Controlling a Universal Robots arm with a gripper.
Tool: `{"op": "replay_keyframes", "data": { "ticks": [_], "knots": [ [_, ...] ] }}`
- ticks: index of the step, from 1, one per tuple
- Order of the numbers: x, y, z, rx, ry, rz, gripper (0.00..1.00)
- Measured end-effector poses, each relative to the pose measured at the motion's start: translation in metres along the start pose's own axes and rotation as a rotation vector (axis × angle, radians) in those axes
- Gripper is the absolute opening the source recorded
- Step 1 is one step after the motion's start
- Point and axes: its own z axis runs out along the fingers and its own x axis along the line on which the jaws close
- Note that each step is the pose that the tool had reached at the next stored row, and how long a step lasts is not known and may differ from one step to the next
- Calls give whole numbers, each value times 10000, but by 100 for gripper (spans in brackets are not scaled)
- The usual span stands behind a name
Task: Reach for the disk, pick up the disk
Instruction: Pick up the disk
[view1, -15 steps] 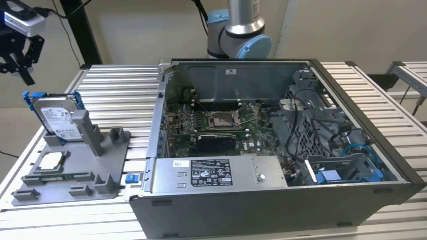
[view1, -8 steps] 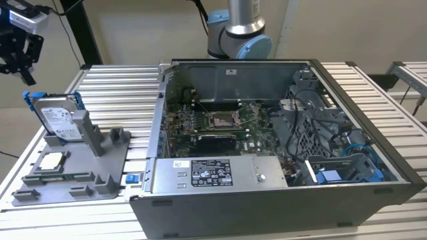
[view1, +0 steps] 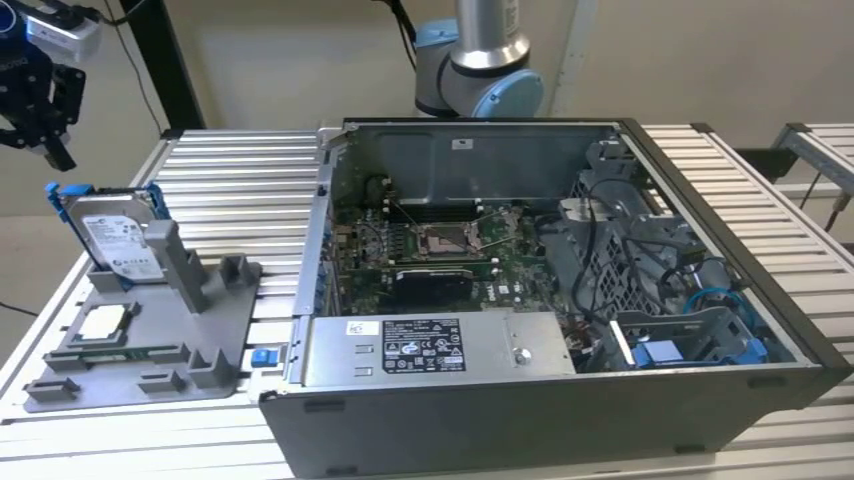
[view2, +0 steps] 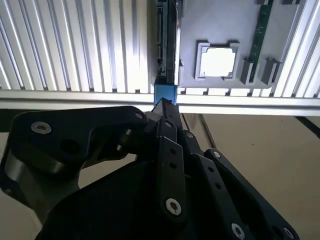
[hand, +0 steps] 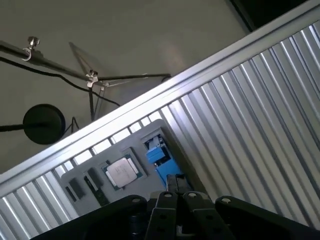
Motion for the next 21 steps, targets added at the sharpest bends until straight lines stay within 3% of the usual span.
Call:
{"op": "replay_keyframes", "data": {
  "ticks": [8, 21],
  "knots": [
    [1, 0, 4, -20, 15, -1136, 0],
    [24, -35, 53, -30, 87, -1955, 0]
  ]
}}
